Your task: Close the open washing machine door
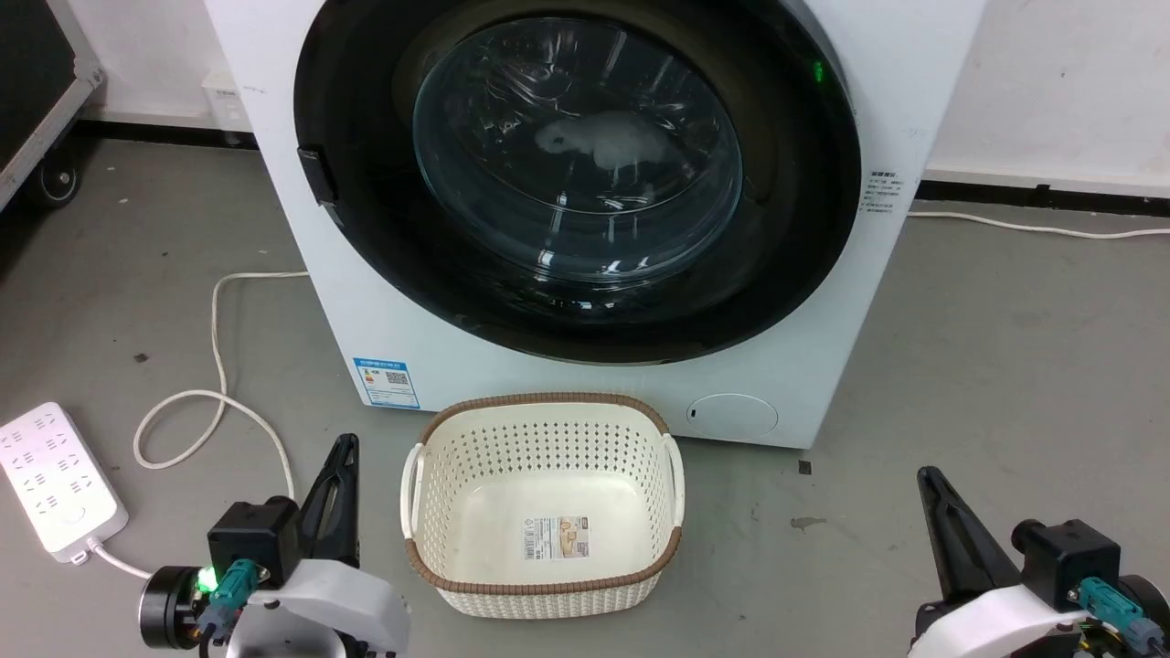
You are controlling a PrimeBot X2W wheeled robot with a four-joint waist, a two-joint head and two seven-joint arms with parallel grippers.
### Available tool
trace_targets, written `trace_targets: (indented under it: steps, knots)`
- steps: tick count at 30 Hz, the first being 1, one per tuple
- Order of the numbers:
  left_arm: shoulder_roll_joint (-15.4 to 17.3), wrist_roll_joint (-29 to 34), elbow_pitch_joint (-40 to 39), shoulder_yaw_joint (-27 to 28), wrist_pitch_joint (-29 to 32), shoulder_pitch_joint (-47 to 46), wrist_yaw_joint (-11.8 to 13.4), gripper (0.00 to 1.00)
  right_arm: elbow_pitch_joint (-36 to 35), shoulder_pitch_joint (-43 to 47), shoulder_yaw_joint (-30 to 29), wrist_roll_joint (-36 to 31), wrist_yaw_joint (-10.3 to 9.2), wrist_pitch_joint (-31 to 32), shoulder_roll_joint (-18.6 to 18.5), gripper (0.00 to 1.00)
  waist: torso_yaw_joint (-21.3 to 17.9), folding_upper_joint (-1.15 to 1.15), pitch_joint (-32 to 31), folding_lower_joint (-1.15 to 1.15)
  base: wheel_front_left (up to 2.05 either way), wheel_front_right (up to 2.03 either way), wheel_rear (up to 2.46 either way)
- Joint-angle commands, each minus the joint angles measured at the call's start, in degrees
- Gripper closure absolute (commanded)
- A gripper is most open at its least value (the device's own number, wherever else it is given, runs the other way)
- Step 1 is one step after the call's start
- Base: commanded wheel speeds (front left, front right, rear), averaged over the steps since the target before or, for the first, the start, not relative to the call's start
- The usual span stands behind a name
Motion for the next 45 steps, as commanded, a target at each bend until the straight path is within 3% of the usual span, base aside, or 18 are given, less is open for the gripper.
trace_targets:
  steps: [1, 45]
  knots:
    - [-0.46, 0.80, -0.41, 0.38, 0.36, 0.73, -0.33, 1.00, -0.58, -0.87, 0.15, -0.64, -0.03, 0.35, -0.08, 1.00, 0.05, 0.00, 0.02, 0.00, 0.00, 0.00, 0.00]
    - [-5.23, 9.69, -3.00, 4.37, 4.73, 2.26, -1.55, 1.00, -2.23, -1.66, 1.74, -3.57, -0.04, 3.47, -0.13, 1.00, 1.37, 0.00, 0.40, 0.00, 0.00, 0.00, 0.00]
